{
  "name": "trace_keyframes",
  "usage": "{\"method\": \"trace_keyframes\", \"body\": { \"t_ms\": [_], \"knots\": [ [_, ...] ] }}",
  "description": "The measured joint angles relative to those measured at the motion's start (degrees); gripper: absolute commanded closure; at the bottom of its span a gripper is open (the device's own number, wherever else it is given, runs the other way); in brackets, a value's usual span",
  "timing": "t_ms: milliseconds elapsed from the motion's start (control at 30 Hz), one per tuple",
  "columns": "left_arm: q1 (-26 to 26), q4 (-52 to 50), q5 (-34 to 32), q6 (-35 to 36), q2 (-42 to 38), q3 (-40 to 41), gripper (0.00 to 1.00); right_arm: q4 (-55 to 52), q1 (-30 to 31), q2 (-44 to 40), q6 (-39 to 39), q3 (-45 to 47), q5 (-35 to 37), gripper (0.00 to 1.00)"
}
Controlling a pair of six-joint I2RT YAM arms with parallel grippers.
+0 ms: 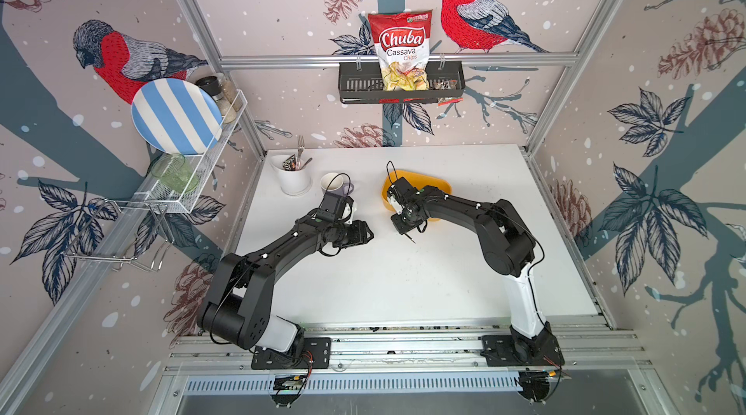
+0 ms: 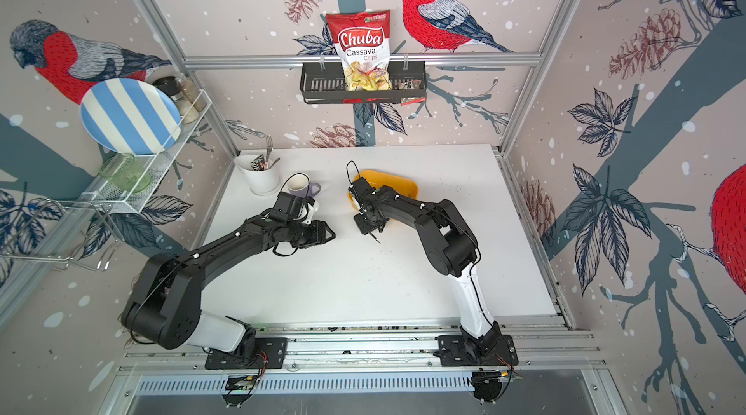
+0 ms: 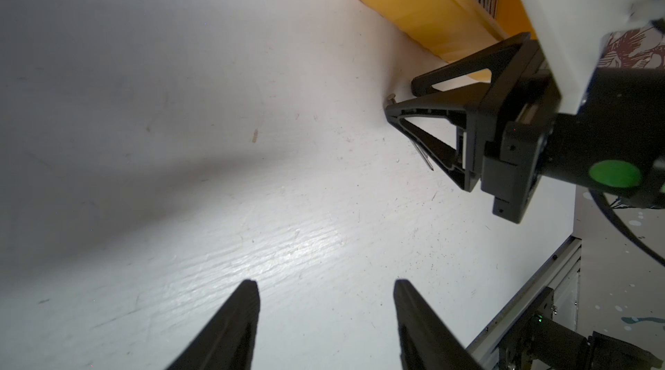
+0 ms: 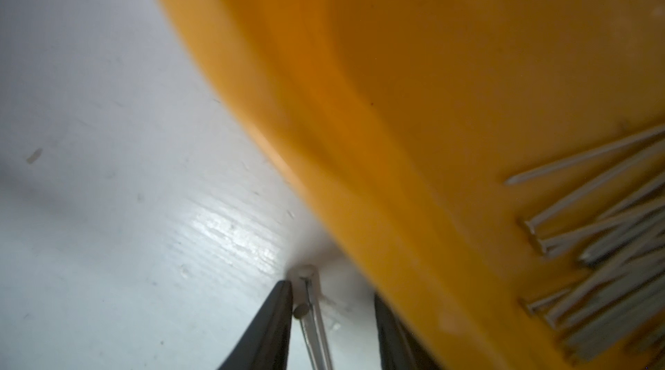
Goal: Put the nails on the desktop into the storage box
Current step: Adjust the nail at the center of the board.
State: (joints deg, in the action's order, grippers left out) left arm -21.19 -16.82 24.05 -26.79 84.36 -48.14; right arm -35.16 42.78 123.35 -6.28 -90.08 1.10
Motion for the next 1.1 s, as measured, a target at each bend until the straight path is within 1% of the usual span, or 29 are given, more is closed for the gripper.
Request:
{"method": "trace_keyframes", "body": {
  "t_ms": [200,300,400,600,733,967,1100],
  "knots": [
    [0.0,1.2,0.1,-0.4,0.0,0.3,0.38,2.9,0.6,-6.1,-0.1,9.4,-0.2,0.57],
    [-0.1,1.4,0.2,-0.4,0.3,0.5,0.38,2.9,1.2,-8.7,0.1,12.7,-1.5,0.57],
    [-0.2,1.6,0.2,-0.9,1.0,0.4,0.38,1.9,0.7,-9.0,0.0,12.6,-3.1,0.57],
    [-0.8,1.6,0.2,-1.5,2.0,-0.3,0.38,0.1,-0.2,-6.9,-0.2,8.7,-7.1,0.57],
    [-1.0,1.6,0.1,-1.6,2.0,-0.3,0.38,-0.1,-0.9,-6.6,-0.4,8.2,-9.5,0.57],
    [-1.1,1.4,-0.2,-1.8,1.1,0.4,0.38,0.4,-3.5,-10.4,-2.7,14.1,-10.2,0.57],
    [-1.1,1.4,-0.2,-1.9,1.4,0.4,0.38,1.3,-3.1,-12.6,-2.9,17.5,-10.3,0.57]
  ]
}}
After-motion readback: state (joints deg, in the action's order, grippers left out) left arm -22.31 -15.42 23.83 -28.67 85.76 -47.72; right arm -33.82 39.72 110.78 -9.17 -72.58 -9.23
